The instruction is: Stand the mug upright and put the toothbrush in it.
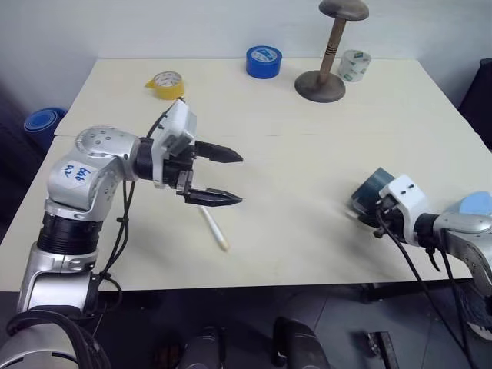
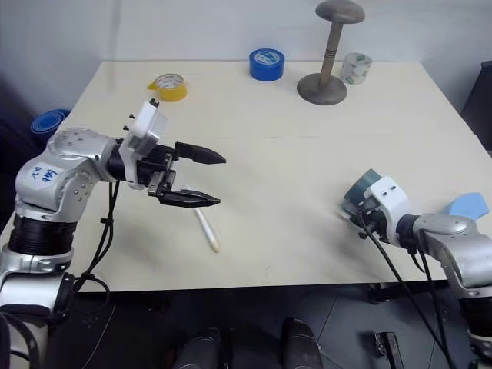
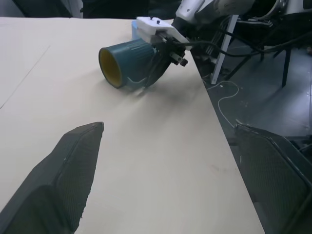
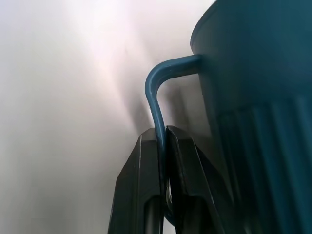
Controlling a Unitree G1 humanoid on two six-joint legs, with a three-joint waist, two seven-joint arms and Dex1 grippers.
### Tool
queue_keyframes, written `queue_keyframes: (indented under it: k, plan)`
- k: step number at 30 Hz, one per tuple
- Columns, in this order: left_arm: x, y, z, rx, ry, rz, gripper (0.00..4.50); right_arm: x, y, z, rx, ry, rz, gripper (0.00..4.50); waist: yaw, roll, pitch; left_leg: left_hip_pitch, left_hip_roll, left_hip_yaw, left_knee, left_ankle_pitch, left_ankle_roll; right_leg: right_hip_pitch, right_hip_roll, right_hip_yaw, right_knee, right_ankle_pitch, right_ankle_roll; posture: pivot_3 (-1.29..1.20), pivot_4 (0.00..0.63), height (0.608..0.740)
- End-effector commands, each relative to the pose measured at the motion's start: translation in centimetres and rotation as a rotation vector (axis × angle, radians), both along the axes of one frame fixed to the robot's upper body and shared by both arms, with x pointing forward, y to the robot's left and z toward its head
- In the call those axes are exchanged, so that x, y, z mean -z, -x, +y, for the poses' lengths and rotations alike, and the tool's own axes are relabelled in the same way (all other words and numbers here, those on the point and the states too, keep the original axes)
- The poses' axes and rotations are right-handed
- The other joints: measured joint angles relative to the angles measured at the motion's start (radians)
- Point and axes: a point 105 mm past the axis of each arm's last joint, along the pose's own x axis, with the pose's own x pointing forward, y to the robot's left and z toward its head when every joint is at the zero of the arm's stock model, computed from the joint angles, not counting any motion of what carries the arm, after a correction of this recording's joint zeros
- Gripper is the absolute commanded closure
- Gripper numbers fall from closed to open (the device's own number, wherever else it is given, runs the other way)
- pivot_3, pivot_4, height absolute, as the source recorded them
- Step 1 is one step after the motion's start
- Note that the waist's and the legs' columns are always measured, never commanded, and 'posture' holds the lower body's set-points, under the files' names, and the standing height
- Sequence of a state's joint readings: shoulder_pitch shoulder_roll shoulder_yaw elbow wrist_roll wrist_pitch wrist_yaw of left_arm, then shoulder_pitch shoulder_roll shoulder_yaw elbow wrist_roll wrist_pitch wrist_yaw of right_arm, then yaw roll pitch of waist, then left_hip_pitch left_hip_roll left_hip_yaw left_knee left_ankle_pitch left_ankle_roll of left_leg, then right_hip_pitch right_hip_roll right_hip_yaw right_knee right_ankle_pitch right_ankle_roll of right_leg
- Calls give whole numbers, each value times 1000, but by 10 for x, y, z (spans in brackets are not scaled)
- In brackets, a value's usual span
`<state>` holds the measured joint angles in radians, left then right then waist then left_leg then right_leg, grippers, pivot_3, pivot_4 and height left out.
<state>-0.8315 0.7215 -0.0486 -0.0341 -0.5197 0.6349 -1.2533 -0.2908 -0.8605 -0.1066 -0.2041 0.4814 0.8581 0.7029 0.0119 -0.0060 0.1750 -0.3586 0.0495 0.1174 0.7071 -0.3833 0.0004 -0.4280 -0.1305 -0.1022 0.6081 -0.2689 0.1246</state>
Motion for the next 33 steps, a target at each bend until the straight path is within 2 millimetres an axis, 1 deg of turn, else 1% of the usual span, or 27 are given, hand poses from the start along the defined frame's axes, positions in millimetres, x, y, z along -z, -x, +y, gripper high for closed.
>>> queue_keyframes:
  k: [1,2,3,4,5,8,9,11,12,13,16,18,22,26,30,33]
  plan:
    - [-9,2,9,-50,45,-12,0,-42,1,43,-134,-173,-160,4403,-7,1,0,0,0,0,0,0,0,0,0,0,1,0,0,0,150,740]
    - [-10,1,13,-75,58,-2,0,-51,1,56,-164,-222,-198,4403,-10,1,0,0,0,0,0,0,0,0,0,0,1,0,0,0,150,740]
    - [-10,1,18,-107,77,14,0,-59,1,74,-205,-291,-239,4403,-13,1,0,0,0,-1,0,0,0,-1,0,-1,2,0,0,0,150,740]
    - [-10,1,22,-130,91,25,0,-65,2,86,-232,-340,-265,4403,-15,1,0,0,0,-1,0,0,0,-1,0,-1,3,0,0,0,150,740]
    - [-10,1,24,-143,99,31,0,-68,3,93,-246,-370,-277,4403,-16,1,0,0,0,-1,0,0,-1,-1,0,-1,3,0,0,0,150,740]
    - [-3,6,35,-205,91,53,0,-72,-2,135,-271,-514,-366,4403,-16,0,0,0,0,-3,-2,0,-1,-2,0,-2,4,0,0,0,150,740]
    - [-1,9,38,-224,80,55,0,-72,-2,150,-277,-592,-393,4403,-18,1,0,0,0,-3,-2,0,-2,-2,0,-2,6,0,0,0,150,740]
    - [-1,12,41,-240,70,56,0,-71,-2,166,-281,-688,-417,4403,-19,1,0,0,0,-3,-3,0,-2,-2,0,-2,5,0,0,0,150,740]
    - [-5,13,41,-237,68,50,0,-66,-1,177,-304,-733,-403,4403,-15,1,1,0,0,-4,-3,0,-2,-3,0,-2,6,0,0,0,150,740]
    - [-8,15,40,-233,67,46,0,-62,0,185,-323,-755,-395,4403,-14,1,1,0,0,-4,-4,0,-2,-2,0,-2,6,0,0,0,150,740]
    - [-18,16,38,-224,49,16,0,-47,-11,202,-316,-807,-397,4403,-15,1,0,0,-2,-5,-3,0,-2,0,-1,-2,4,0,0,0,150,740]
    - [-25,15,41,-234,35,0,0,-36,-21,206,-293,-802,-410,4403,-19,1,0,0,-2,-4,-3,0,-2,0,-1,-2,4,0,0,0,150,740]
    - [-32,15,49,-255,5,-10,0,-23,-37,196,-199,-836,-420,4403,-42,1,0,2,-1,-5,-6,0,-3,-1,0,-2,5,0,0,0,150,740]
    - [-35,14,50,-254,-18,-17,0,-12,-42,192,-176,-830,-415,4403,-54,1,1,4,-1,-5,-8,1,-4,-1,0,-3,6,0,0,0,150,740]
    - [-37,12,46,-236,-21,-22,0,-12,-38,189,-180,-832,-418,4403,-67,1,1,4,-1,-6,-8,1,-5,-1,0,-3,7,0,0,0,150,740]
    - [-35,9,45,-233,-24,-20,0,-7,-31,188,-196,-794,-420,3743,-67,1,1,4,-1,-7,-8,1,-5,-1,0,-3,8,0,0,0,150,740]
